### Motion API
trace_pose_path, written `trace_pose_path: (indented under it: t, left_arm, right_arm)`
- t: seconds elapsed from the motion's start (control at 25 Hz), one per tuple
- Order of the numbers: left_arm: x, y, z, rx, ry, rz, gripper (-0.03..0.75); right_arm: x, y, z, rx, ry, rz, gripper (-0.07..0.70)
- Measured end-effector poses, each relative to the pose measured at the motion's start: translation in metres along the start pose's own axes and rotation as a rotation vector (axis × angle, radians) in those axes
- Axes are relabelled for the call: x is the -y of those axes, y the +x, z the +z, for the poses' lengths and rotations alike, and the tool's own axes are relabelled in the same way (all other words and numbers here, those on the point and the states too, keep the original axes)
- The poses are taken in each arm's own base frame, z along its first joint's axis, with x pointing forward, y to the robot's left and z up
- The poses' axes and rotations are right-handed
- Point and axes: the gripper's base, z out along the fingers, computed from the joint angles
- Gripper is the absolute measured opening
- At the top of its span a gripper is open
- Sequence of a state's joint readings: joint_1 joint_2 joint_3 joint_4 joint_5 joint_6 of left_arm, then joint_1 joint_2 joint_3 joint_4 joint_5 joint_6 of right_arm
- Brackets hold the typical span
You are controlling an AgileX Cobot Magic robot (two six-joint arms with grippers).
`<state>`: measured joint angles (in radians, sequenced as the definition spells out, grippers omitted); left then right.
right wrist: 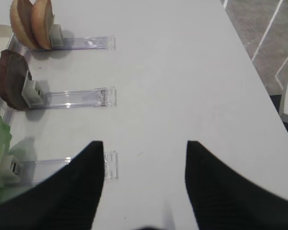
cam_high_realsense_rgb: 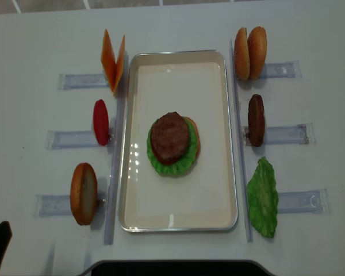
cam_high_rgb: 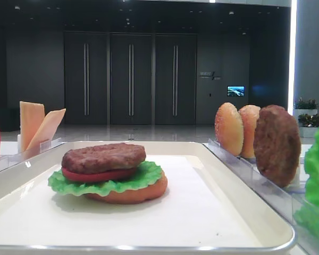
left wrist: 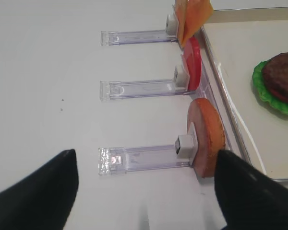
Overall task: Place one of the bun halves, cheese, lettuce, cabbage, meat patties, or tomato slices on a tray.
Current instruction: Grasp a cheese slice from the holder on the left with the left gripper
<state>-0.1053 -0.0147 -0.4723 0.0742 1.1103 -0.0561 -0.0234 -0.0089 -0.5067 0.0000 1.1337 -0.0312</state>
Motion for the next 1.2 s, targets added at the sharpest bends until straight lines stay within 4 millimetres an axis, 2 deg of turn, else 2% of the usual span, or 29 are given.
trace_pose_path:
  t: [1.2]
  left_arm:
    - [-0.0004, 0.0000, 0.0000, 0.000, -0.004, 0.002, 0.692]
  right_arm:
    - [0.0000, 0.0000, 0.0000, 0.000, 0.000, 0.000, 0.363]
